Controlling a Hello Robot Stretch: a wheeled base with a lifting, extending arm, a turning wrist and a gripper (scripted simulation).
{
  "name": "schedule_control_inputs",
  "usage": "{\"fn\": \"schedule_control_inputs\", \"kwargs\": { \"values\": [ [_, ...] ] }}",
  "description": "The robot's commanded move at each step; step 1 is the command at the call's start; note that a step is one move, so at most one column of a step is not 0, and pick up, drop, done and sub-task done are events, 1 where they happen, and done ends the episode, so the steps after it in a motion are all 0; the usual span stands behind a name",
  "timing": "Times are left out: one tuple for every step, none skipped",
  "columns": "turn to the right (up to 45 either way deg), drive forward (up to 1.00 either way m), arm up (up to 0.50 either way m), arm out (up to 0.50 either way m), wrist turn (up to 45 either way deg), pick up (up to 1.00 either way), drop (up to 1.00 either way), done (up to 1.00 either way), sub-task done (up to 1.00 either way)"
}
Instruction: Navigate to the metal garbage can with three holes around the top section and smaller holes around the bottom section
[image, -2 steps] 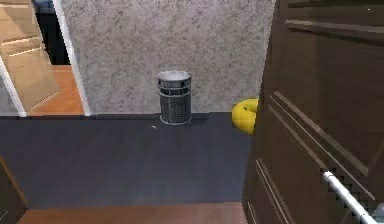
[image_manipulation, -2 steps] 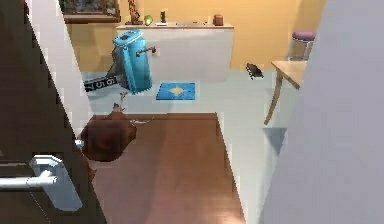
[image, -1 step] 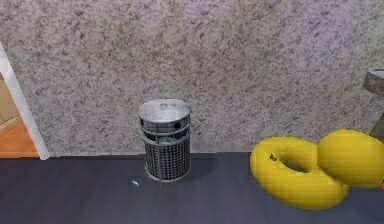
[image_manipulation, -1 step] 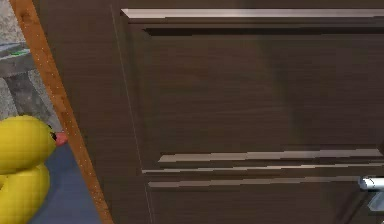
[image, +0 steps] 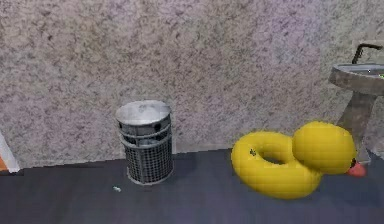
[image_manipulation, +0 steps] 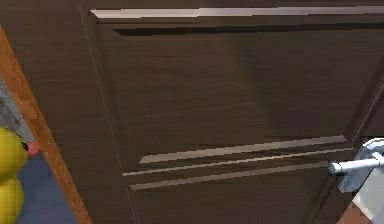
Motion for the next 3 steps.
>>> {"fn": "schedule_control_inputs", "kwargs": {
  "values": [
    [0.0,0.65,0.00,0.00,0.0,0.00,0.00,0.00,0.00],
    [-24.0,0.00,0.00,0.00,0.0,0.00,0.00,0.00,0.00],
    [0.0,0.00,0.00,0.00,0.0,0.00,0.00,1.00,0.00]
  ]
}}
